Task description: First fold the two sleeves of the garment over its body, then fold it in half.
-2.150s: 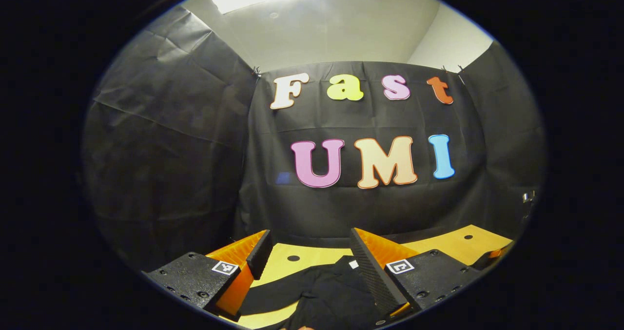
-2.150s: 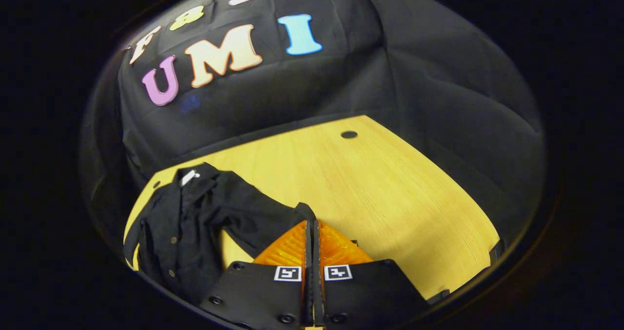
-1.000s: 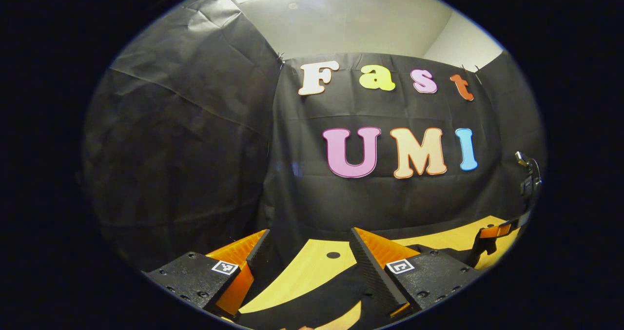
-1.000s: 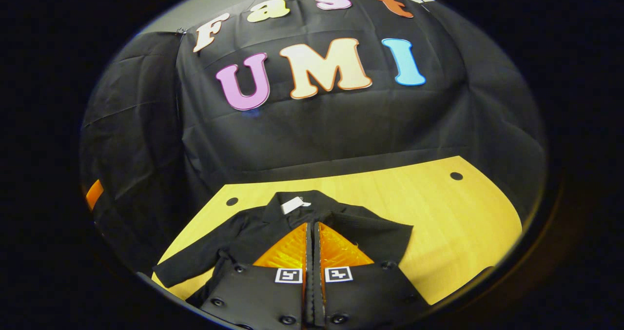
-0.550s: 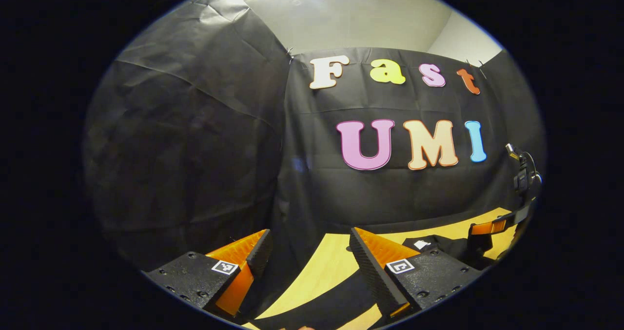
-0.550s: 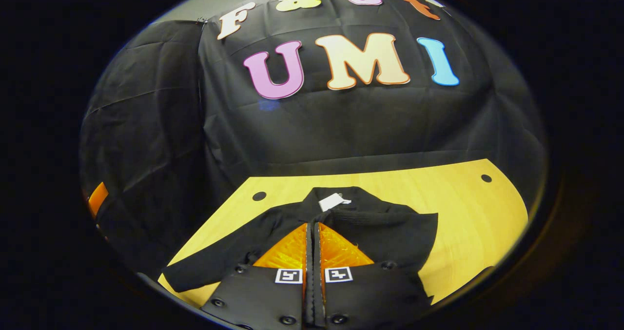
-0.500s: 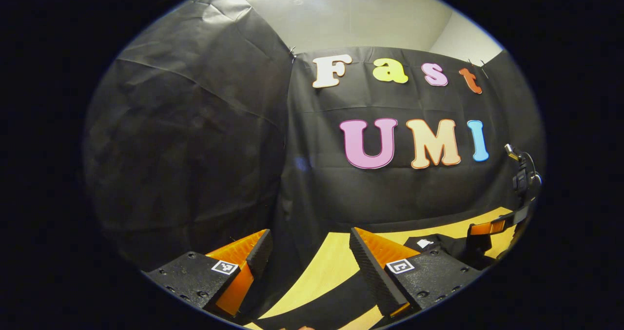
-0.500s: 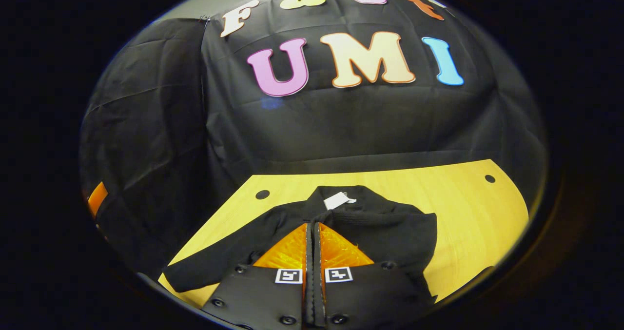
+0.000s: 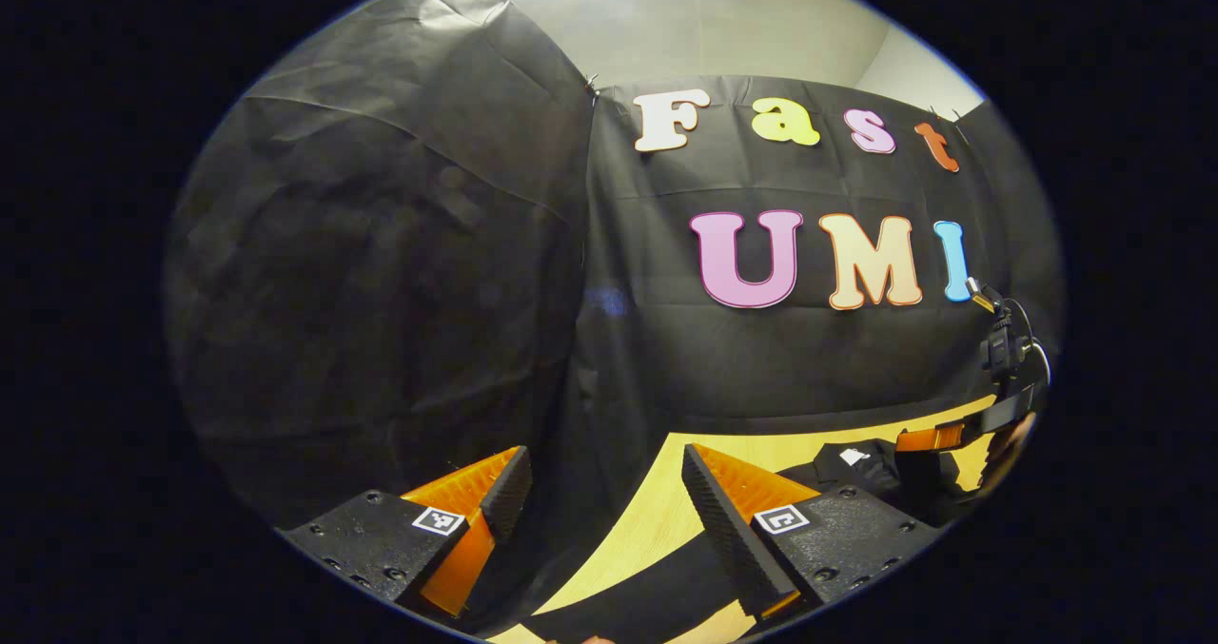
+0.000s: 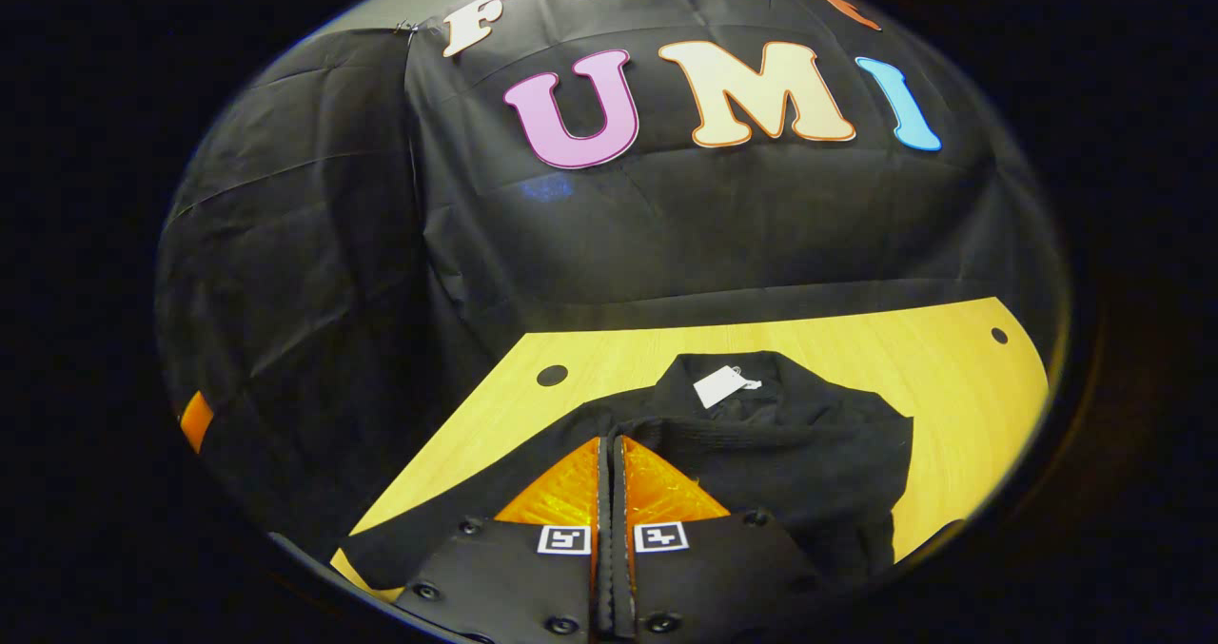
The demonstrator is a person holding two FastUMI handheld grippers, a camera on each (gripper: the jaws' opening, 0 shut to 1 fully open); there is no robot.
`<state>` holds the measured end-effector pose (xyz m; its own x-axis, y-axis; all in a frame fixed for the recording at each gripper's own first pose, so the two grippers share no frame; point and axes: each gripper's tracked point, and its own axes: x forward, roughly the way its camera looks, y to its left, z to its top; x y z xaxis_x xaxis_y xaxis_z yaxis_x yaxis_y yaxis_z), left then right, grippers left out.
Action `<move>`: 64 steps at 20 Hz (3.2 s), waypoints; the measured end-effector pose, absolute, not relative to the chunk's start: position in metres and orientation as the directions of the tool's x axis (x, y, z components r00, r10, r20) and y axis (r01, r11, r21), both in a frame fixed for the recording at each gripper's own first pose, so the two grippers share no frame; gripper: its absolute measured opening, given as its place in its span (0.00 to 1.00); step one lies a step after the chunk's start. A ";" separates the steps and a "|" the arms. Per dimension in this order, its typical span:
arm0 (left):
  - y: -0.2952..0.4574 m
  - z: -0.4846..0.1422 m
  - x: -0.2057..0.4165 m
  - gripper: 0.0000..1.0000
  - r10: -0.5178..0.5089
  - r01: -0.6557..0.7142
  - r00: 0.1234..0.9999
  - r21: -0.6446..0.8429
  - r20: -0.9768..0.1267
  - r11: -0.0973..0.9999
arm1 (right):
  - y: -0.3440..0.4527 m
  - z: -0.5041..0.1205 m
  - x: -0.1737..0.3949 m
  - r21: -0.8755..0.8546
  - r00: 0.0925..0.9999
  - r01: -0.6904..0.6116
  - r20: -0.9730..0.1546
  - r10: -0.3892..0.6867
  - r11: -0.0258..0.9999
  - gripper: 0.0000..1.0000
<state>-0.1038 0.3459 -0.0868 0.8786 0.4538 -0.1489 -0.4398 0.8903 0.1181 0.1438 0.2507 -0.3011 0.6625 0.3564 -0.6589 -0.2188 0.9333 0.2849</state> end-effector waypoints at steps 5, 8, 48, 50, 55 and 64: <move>0.351 -0.120 -0.111 0.95 0.451 -0.443 0.861 0.088 -0.235 0.892 | 0.247 -0.270 0.153 0.279 0.731 -0.229 -0.584 0.353 0.933 0.98; 0.357 -0.145 -0.116 0.95 0.448 -0.437 0.845 0.108 -0.291 0.893 | 0.230 -0.254 0.144 0.252 0.760 -0.219 -0.561 0.327 0.943 0.92; 0.299 -0.328 -0.205 0.00 0.342 -0.654 0.531 -0.118 -0.775 0.747 | 0.052 -0.229 0.071 0.156 0.781 -0.093 -0.601 0.170 0.983 0.98; 0.303 -0.307 -0.194 0.00 0.361 -0.631 0.569 -0.111 -0.739 0.768 | 0.048 -0.226 0.069 0.157 0.786 -0.093 -0.595 0.169 0.983 0.98; 0.296 -0.257 -0.126 0.00 0.345 -0.528 0.680 -0.107 -0.647 0.842 | 0.038 -0.224 0.056 0.168 0.792 -0.079 -0.589 0.164 0.983 0.98; 0.264 -0.210 -0.036 0.00 0.267 -0.376 0.816 -0.120 -0.512 0.919 | -0.006 -0.217 0.033 0.175 0.813 0.014 -0.575 0.091 0.984 0.98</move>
